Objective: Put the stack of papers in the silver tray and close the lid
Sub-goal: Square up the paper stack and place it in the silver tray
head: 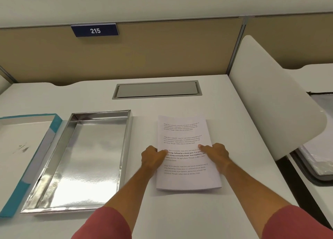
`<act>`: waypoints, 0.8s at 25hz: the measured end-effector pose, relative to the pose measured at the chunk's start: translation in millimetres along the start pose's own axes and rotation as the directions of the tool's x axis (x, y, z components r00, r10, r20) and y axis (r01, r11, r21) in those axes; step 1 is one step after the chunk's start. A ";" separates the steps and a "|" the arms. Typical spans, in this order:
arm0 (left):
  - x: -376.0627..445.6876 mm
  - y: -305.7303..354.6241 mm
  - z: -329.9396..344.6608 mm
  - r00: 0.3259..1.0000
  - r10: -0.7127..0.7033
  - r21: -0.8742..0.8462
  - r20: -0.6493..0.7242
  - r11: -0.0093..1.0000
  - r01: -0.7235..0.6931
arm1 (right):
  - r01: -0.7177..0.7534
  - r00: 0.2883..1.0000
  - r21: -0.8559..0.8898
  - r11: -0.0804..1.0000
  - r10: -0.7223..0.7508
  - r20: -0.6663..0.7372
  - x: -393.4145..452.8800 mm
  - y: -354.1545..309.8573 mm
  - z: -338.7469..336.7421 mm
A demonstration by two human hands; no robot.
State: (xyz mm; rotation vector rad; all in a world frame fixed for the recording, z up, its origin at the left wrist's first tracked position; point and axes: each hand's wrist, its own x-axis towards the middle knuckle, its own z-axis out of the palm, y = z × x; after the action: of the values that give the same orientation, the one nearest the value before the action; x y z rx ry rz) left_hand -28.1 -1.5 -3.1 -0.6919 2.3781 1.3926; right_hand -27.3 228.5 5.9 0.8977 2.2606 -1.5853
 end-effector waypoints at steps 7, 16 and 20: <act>11.5 -7.0 -8.4 0.999 -0.041 -0.226 0.020 0.973 0.044 | -0.020 0.998 -0.028 0.999 0.019 -0.056 10.1 3.3 -2.1; 32.2 -6.0 -13.8 0.973 -0.018 -0.169 0.229 0.984 0.058 | -0.024 0.981 0.119 0.993 0.001 0.194 20.1 3.7 -8.6; 22.5 5.4 -25.1 0.973 0.075 -0.245 0.218 0.969 -0.020 | 0.047 0.985 0.165 0.985 -0.073 0.155 12.5 -6.8 -13.3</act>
State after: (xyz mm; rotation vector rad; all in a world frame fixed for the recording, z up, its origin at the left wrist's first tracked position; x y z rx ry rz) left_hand -50.3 -26.9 2.2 -0.5048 2.0845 1.7022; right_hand -39.2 243.4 9.8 0.7159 2.0921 -1.8181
